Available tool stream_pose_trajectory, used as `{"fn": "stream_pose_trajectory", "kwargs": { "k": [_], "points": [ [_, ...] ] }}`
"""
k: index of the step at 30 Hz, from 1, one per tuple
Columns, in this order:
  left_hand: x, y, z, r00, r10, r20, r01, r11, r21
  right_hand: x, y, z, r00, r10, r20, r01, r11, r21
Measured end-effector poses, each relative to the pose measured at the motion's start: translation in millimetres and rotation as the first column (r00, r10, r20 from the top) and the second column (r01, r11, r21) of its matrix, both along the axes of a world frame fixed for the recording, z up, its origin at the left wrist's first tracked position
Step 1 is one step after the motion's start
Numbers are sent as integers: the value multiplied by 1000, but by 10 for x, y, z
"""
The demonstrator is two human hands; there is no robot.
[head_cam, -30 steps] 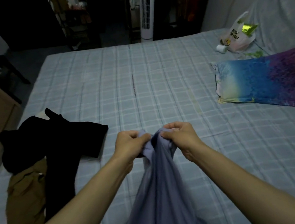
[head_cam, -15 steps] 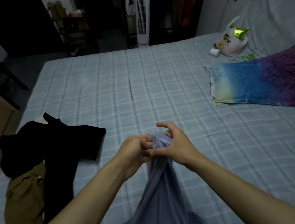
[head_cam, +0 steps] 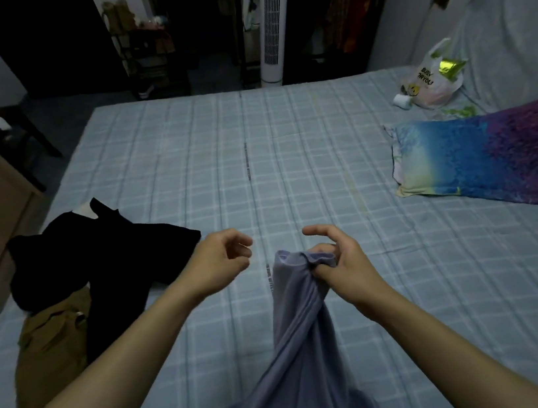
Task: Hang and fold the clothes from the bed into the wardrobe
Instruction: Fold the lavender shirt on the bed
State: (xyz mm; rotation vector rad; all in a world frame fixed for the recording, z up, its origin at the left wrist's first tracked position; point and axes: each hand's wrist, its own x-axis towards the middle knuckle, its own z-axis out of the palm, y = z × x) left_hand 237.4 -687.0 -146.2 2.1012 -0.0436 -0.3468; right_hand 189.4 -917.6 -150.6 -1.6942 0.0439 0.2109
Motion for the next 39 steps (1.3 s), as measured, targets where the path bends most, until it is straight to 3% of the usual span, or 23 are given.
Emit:
{"fn": "stream_pose_trajectory", "kwargs": {
  "k": [2, 5, 8, 14, 16, 21, 25, 27, 33, 39],
  "points": [
    [96, 86, -101, 988, -158, -4, 156, 975, 156, -16, -60, 64, 999, 49, -2, -49, 999, 4],
    [167, 12, -172, 928, -368, -55, 371, 909, 189, -47, -119, 160, 991, 132, 4, -132, 991, 13],
    [199, -183, -177, 796, -604, 32, 563, 760, 325, -95, -150, 270, 970, 243, 7, -243, 970, 4],
    [181, -566, -102, 535, -841, -77, 756, 436, 488, -178, -213, 430, 922, 387, 27, -387, 922, -23],
    [173, -623, -97, 485, -873, -58, 759, 387, 524, -184, -252, 446, 917, 398, 21, -398, 917, -9],
    [272, -492, -52, 556, -829, 64, 678, 496, 542, -152, -406, 381, 959, 282, 30, -283, 959, 24],
    [270, -241, 49, 679, -734, 12, 670, 627, 397, -72, -529, 249, 989, -35, 142, 42, 998, -43],
    [244, -141, 102, 710, -704, -2, 660, 664, 352, -35, -563, 214, 979, -106, 174, 122, 989, -88],
    [161, 42, 257, 717, -696, -35, 652, 653, 385, -4, -497, 287, 957, -84, 279, 161, 951, -265],
    [91, 217, 726, 758, -638, 133, 491, 693, 527, 14, -445, 643, 855, -31, 518, 300, 844, -444]
  ]
}}
